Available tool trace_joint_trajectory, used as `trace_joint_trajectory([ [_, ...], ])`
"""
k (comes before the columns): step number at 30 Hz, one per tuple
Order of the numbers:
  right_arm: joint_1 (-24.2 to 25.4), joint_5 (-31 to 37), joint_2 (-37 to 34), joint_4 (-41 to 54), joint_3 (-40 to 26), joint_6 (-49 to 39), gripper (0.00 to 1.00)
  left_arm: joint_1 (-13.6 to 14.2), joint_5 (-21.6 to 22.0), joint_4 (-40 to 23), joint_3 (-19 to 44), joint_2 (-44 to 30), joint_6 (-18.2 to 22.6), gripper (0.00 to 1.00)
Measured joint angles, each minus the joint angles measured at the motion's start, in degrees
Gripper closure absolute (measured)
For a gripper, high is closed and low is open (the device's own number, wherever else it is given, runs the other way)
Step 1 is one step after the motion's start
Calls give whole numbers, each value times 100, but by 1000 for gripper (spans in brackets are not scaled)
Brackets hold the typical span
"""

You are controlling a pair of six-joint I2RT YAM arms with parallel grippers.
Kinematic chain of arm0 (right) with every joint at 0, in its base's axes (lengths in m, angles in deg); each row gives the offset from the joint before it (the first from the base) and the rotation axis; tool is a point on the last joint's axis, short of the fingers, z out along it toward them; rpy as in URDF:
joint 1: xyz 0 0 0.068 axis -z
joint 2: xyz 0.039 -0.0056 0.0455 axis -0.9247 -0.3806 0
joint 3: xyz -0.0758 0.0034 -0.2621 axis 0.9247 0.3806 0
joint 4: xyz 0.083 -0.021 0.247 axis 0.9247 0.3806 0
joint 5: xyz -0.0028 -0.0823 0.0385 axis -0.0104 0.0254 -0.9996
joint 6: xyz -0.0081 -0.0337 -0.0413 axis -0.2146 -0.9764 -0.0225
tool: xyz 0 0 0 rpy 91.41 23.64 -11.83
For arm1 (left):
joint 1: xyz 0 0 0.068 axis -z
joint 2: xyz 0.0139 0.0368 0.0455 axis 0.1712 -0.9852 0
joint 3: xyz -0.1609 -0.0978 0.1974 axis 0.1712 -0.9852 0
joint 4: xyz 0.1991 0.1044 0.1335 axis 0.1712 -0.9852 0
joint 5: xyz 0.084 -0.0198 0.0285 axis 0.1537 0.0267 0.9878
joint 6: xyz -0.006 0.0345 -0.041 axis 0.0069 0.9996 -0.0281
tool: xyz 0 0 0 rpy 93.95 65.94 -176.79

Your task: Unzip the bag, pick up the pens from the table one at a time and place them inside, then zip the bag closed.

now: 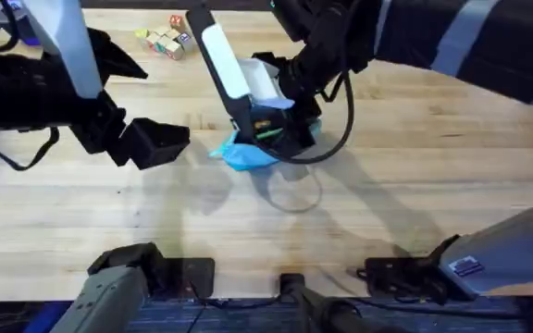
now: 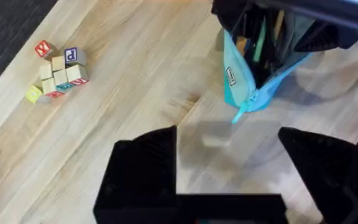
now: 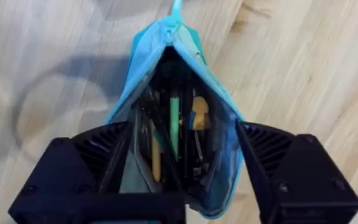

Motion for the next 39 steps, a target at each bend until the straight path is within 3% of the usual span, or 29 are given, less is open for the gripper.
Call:
trace_joint_trajectory([
  [6, 0, -4, 5, -56, 0, 619, 5, -432, -56, 2, -173, -101, 196, 8],
  [7, -2, -24, 5, -78, 0, 1000, 5, -715, -243, 4, -345, -311, 434, 8],
  [12, 0, -48, 5, -50, -125, 1612, 5, -1051, -656, 6, -549, -660, 1032, 8],
  [19, 11, -45, 6, -65, -647, 2424, 5, -1191, -1127, 53, -770, -1038, 2286, 7],
  [27, 11, -46, 5, 301, -769, 2961, 6, -1456, -1239, 52, -833, -1912, 2957, 7],
  [33, -21, -44, 5, 421, -920, 3185, 5, -1463, -1244, -44, -842, -2483, 3691, 7],
  [35, -102, -42, 5, 447, -925, 3207, 5, -1463, -1244, -44, -842, -2632, 3907, 7],
  [38, -713, -59, 5, 428, -925, 3223, 5, -1463, -1239, 137, -842, -3196, 4497, 8],
  [39, -742, -61, 5, 428, -925, 3223, 5, -1463, -1239, 162, -842, -3263, 4520, 8],
])
